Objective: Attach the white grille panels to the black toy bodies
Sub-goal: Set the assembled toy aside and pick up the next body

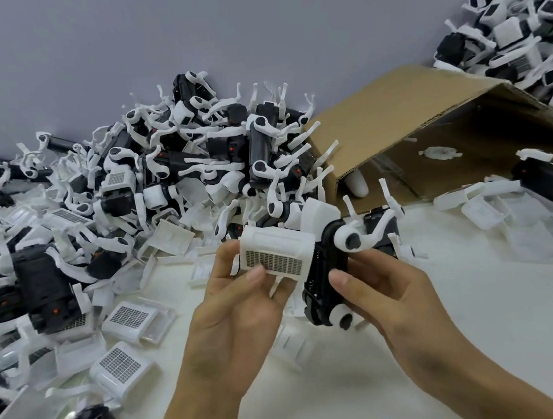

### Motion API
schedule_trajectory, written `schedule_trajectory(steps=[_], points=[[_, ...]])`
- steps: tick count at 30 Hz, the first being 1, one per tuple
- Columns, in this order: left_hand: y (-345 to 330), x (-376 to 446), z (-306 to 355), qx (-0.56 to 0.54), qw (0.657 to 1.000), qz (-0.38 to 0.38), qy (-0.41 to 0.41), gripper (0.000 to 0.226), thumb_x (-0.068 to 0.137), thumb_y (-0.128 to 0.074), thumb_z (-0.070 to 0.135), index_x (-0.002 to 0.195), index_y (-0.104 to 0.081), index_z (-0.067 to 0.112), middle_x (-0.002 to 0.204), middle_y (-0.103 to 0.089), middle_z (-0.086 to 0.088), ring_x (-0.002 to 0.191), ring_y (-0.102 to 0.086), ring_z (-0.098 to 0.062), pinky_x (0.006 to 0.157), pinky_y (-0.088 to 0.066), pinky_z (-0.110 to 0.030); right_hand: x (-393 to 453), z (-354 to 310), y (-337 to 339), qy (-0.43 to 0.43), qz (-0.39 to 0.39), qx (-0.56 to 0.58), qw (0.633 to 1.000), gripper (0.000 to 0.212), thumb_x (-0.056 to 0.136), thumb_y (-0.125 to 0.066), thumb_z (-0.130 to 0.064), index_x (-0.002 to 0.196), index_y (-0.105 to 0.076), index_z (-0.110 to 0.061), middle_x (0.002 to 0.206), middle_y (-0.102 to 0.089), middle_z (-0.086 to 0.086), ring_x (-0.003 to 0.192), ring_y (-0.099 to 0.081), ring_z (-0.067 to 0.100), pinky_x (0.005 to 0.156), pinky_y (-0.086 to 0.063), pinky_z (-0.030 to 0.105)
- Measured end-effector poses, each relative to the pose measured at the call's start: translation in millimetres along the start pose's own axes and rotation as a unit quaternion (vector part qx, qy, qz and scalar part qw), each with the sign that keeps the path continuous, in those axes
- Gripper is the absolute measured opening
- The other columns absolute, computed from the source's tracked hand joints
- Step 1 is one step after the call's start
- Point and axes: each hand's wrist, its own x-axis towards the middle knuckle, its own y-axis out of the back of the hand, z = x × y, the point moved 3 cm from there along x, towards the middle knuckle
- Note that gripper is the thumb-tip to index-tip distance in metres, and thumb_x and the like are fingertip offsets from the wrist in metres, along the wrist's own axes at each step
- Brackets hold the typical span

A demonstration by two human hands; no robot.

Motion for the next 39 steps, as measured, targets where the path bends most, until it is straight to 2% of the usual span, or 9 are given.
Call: schedule_trajectory(steps=[4, 8, 11, 20, 25, 29, 33, 37, 39], points=[[-3, 0, -2, 0.032, 0.999, -0.007, -0.010, 0.041, 0.059, -0.089, -0.002, 0.086, -0.065, 0.016, 0.103, -0.066, -0.015, 0.109, -0.066, -0.031, 0.097, -0.054, -0.044, -1, -1, 0, 0.005, -0.010, 0.008, 1.000, 0.033, 0.079, -0.072, -0.026, 0.111, -0.077, -0.019, 0.114, -0.076, 0.006, 0.111, -0.071, 0.022, 0.099, -0.054, 0.029], [-2, -1, -5, 0.108, 0.993, 0.024, -0.036, 0.049, 0.076, -0.070, -0.015, 0.109, -0.062, 0.020, 0.106, -0.069, -0.020, 0.104, -0.070, -0.036, 0.088, -0.058, -0.038, 0, -3, 0, 0.008, -0.007, 0.007, 1.000, 0.028, 0.081, -0.075, -0.027, 0.109, -0.077, -0.024, 0.114, -0.076, 0.004, 0.111, -0.071, 0.022, 0.090, -0.056, 0.024], [-3, -1, -7, 0.213, 0.972, 0.075, -0.059, 0.056, 0.075, -0.073, -0.004, 0.122, -0.068, 0.027, 0.109, -0.071, -0.018, 0.102, -0.072, -0.034, 0.081, -0.060, -0.035, 0, -1, 0, 0.010, -0.008, 0.010, 1.000, 0.025, 0.086, -0.075, -0.022, 0.111, -0.076, -0.024, 0.116, -0.076, 0.004, 0.112, -0.070, 0.021, 0.091, -0.056, 0.025], [-3, -6, 4, 0.485, 0.862, 0.108, -0.103, 0.038, 0.067, -0.087, 0.041, 0.102, -0.076, 0.037, 0.106, -0.074, 0.006, 0.102, -0.068, -0.010, 0.075, -0.055, -0.019, -1, -1, -1, 0.003, -0.021, 0.009, 1.000, 0.027, 0.084, -0.080, -0.024, 0.111, -0.077, -0.026, 0.113, -0.077, 0.006, 0.108, -0.072, 0.022, 0.084, -0.056, 0.021], [-12, -10, -9, 0.465, 0.870, 0.114, -0.119, 0.036, 0.068, -0.083, 0.044, 0.100, -0.074, 0.033, 0.103, -0.077, 0.004, 0.098, -0.072, -0.016, 0.080, -0.056, -0.025, 2, -1, 0, 0.003, -0.023, 0.004, 1.000, 0.034, 0.077, -0.080, -0.028, 0.111, -0.079, -0.026, 0.114, -0.077, 0.004, 0.106, -0.073, 0.023, 0.081, -0.057, 0.023], [-11, -13, -19, 0.456, 0.870, 0.139, -0.127, 0.036, 0.065, -0.084, 0.046, 0.096, -0.070, 0.034, 0.099, -0.076, 0.005, 0.096, -0.073, -0.014, 0.080, -0.056, -0.021, 2, 4, 1, -0.015, -0.065, -0.003, 0.998, 0.029, 0.091, -0.069, -0.024, 0.120, -0.075, -0.026, 0.123, -0.073, 0.002, 0.117, -0.068, 0.021, 0.099, -0.053, 0.027], [-10, -14, -22, 0.463, 0.863, 0.158, -0.129, 0.033, 0.067, -0.085, 0.046, 0.091, -0.069, 0.033, 0.097, -0.076, 0.006, 0.095, -0.072, -0.012, 0.080, -0.055, -0.019, 0, 7, -5, -0.041, -0.118, 0.012, 0.992, 0.035, 0.099, -0.056, -0.018, 0.127, -0.069, -0.033, 0.130, -0.070, -0.003, 0.121, -0.065, 0.016, 0.093, -0.053, 0.020], [-8, -12, -22, 0.446, 0.873, 0.159, -0.115, 0.035, 0.066, -0.083, 0.051, 0.093, -0.069, 0.035, 0.092, -0.076, 0.004, 0.087, -0.073, -0.014, 0.072, -0.056, -0.020, -3, 10, -3, -0.031, -0.120, -0.047, 0.991, 0.046, 0.092, -0.058, -0.017, 0.129, -0.066, -0.044, 0.128, -0.071, -0.004, 0.123, -0.064, 0.020, 0.103, -0.054, 0.043], [-8, -12, -24, 0.441, 0.879, 0.151, -0.101, 0.037, 0.069, -0.079, 0.054, 0.098, -0.072, 0.033, 0.093, -0.077, 0.002, 0.087, -0.073, -0.015, 0.074, -0.057, -0.024, -4, 8, -6, -0.018, -0.136, -0.043, 0.990, 0.048, 0.091, -0.053, -0.015, 0.130, -0.065, -0.042, 0.130, -0.069, -0.005, 0.126, -0.062, 0.017, 0.105, -0.052, 0.036]])
